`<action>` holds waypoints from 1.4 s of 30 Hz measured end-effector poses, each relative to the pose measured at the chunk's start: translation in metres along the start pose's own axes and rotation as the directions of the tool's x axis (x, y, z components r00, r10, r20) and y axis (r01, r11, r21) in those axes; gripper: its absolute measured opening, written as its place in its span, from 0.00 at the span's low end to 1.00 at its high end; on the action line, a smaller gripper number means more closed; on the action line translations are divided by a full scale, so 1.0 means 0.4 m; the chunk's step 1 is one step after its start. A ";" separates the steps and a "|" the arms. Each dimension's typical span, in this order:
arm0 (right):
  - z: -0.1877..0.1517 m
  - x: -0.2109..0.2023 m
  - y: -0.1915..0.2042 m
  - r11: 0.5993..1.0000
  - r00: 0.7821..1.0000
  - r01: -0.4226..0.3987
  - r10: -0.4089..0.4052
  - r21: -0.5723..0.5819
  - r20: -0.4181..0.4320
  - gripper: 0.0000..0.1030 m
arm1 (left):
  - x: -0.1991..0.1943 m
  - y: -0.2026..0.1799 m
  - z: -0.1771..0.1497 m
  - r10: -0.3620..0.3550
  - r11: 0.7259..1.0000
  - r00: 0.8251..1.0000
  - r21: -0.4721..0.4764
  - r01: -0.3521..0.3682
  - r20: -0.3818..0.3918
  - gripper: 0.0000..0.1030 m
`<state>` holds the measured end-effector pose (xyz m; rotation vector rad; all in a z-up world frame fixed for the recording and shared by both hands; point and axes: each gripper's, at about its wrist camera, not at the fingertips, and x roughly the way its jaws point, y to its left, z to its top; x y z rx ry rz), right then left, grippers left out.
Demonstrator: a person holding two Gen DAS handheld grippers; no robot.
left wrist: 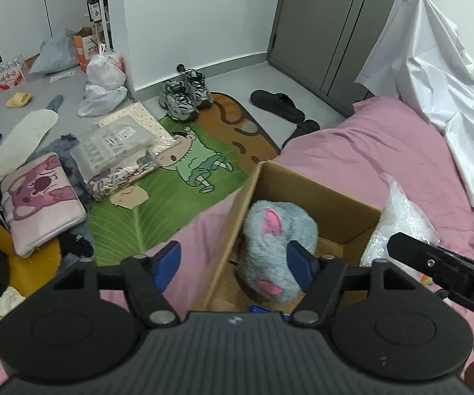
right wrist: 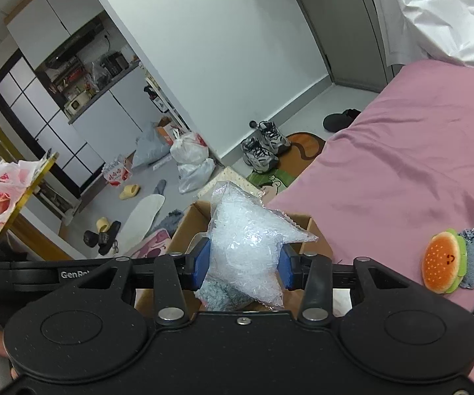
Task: Organize soft objects
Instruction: 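Drop the tissue pack into the box with the left tool while the right tool drops the bag in, then withdraw both open tools from the box toward the burger plush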
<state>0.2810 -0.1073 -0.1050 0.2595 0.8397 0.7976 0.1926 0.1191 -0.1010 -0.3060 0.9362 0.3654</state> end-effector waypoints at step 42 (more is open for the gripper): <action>0.042 -0.255 -0.125 0.965 0.985 0.169 -0.159 0.201 -0.065 1.00 | -0.154 -0.207 -0.060 -0.096 0.992 0.993 0.089 0.089 0.075 1.00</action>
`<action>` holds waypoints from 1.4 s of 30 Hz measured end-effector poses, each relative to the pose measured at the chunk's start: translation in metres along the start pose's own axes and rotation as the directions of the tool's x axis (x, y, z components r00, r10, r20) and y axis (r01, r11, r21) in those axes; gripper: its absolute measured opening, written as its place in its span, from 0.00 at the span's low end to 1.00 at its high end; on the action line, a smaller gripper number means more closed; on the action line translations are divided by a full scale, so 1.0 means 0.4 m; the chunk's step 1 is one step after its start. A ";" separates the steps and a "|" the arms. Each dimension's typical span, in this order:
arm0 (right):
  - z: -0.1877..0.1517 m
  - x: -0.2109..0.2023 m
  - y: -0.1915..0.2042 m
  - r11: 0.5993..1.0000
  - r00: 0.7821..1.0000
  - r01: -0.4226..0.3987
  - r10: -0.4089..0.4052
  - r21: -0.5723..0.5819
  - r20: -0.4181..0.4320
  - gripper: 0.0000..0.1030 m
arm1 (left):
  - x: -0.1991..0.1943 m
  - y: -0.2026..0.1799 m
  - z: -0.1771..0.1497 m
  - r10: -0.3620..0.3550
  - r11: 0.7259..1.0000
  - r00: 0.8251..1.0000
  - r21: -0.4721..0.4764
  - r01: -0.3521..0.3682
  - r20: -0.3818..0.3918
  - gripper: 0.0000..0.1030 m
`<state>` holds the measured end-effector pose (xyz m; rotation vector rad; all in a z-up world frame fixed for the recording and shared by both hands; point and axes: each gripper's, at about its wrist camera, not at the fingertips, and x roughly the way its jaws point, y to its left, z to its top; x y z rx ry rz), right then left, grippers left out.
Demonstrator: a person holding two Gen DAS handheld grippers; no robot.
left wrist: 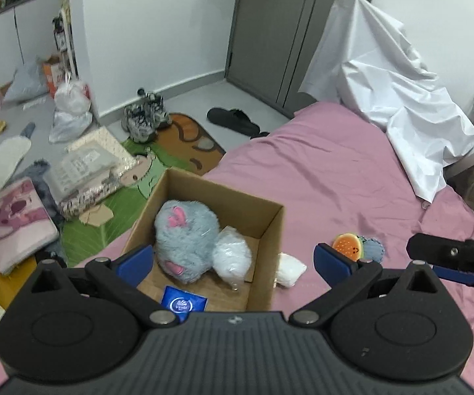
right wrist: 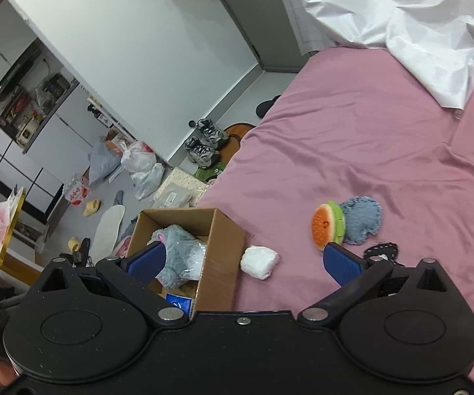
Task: Organize soft objects
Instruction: 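Withdraw both open tools from the box toward the burger plush, then close the left tool on the burger plush while the right tool grasps the black felt patch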
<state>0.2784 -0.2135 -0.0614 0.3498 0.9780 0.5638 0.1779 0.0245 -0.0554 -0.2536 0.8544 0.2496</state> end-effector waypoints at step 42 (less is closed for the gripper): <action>0.007 -0.070 -0.286 0.920 0.994 0.086 -0.107 0.383 0.034 1.00 | 0.116 -0.279 0.014 -0.064 0.998 0.986 0.016 0.067 -0.154 0.99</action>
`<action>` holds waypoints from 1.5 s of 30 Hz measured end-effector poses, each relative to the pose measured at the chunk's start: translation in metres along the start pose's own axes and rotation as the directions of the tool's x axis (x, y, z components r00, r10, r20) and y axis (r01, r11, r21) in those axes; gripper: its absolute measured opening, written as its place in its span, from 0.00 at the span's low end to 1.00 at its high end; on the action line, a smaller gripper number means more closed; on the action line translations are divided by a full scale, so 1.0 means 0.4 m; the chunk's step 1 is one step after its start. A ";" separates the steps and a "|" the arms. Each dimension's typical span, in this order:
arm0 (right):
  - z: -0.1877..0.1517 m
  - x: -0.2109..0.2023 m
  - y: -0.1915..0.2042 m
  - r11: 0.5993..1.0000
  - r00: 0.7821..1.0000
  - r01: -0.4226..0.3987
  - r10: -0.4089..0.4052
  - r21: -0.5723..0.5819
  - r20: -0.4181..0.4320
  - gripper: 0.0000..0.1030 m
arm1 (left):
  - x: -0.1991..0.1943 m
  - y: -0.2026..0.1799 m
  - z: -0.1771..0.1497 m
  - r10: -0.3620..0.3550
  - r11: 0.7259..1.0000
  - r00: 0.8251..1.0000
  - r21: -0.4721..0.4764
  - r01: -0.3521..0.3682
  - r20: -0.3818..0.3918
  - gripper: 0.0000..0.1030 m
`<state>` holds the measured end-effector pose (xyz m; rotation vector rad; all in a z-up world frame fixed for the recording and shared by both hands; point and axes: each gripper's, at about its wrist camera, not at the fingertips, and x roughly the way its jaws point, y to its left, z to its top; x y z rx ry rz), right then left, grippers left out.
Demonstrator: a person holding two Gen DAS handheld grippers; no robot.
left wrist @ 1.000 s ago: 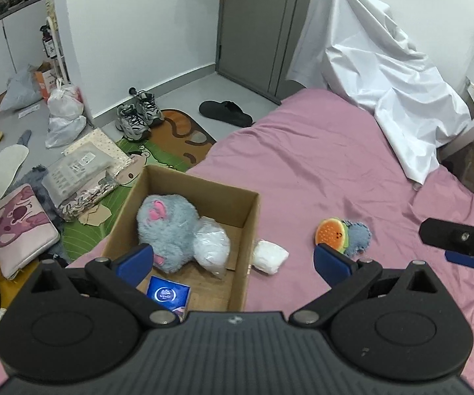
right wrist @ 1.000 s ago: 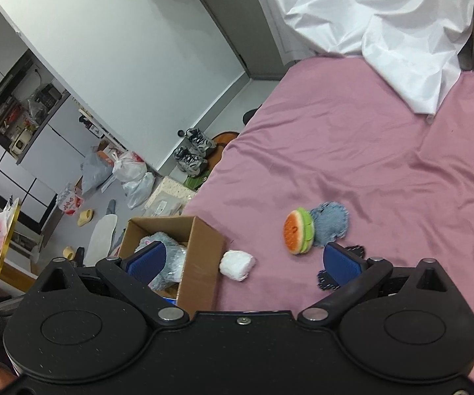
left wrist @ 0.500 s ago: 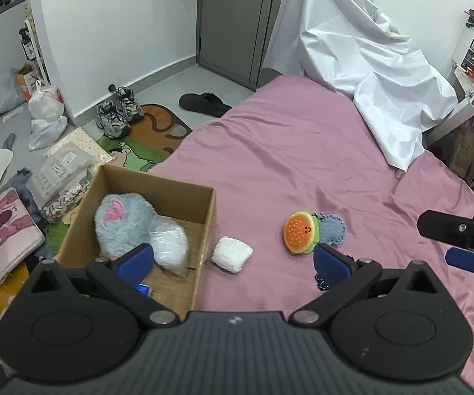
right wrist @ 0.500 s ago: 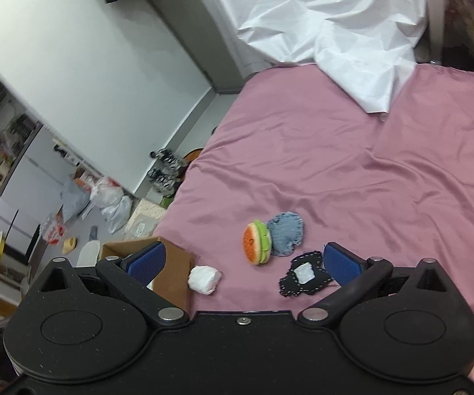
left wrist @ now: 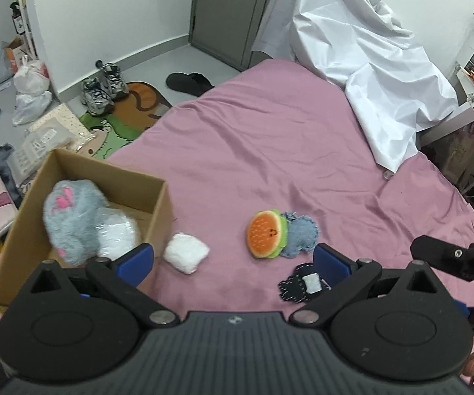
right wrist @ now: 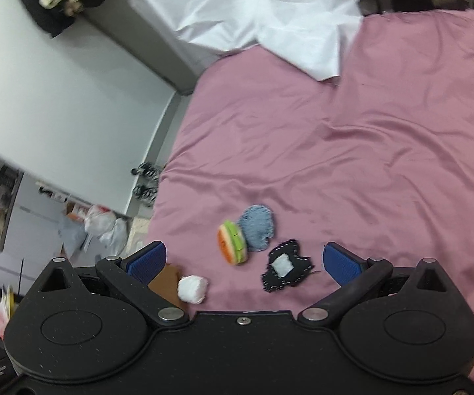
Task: Organize soft objects
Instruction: 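Close the left tool on the burger plush while the right tool grasps the black felt patch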
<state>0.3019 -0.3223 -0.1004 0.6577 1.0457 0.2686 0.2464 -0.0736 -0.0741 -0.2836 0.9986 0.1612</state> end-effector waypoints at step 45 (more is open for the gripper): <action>-0.032 0.349 -0.119 0.914 0.964 0.171 -0.078 0.368 -0.254 0.44 | 0.383 -0.069 0.029 -0.062 0.996 0.977 -0.071 0.048 -0.203 0.50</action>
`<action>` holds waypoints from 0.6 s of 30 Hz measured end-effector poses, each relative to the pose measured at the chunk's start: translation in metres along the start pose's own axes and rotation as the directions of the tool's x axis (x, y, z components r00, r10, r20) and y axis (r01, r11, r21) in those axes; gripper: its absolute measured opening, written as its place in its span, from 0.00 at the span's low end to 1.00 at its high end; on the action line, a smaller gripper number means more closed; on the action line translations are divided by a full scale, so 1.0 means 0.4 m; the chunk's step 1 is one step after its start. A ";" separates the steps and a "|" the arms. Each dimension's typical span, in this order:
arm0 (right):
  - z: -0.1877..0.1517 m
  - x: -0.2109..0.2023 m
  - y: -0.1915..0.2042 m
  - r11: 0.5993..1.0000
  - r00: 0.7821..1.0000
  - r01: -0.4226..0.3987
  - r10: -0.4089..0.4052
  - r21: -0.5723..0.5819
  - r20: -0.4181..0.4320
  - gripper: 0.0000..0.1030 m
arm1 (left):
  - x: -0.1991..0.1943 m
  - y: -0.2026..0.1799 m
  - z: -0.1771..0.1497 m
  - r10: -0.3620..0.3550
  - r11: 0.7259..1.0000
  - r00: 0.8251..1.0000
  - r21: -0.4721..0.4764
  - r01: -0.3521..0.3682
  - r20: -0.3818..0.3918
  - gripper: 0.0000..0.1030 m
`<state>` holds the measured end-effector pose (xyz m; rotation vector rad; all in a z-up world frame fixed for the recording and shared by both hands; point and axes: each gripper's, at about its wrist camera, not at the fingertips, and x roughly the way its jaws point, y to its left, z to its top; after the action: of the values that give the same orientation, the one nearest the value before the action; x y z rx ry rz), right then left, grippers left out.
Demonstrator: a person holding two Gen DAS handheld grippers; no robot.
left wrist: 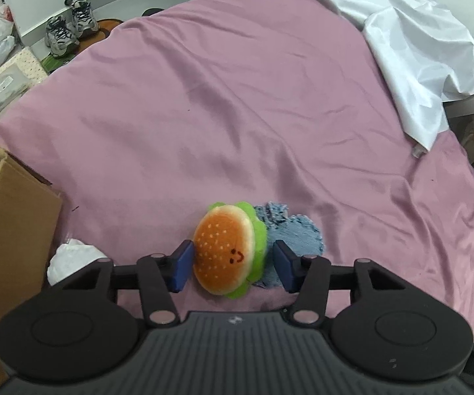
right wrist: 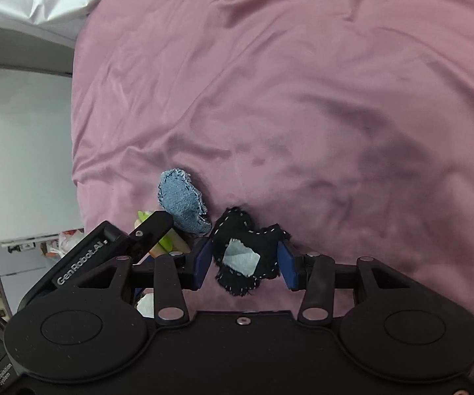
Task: Organize soft objects
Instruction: 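Close the left tool on the burger plush while the right tool grasps the black felt patch, then carry the burger plush with the left tool while the right tool carries the black patch to the box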
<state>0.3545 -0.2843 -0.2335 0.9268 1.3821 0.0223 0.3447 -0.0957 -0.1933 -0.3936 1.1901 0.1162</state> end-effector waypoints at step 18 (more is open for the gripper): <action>-0.018 -0.055 0.005 0.997 0.995 -0.057 0.061 -0.060 0.072 0.28 | -0.094 -0.018 -0.003 0.003 0.999 0.995 0.050 -0.008 0.099 0.26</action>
<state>0.3442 -0.2904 -0.2137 0.9116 1.2790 0.0718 0.3314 -0.0984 -0.1574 -0.3365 1.0939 0.1086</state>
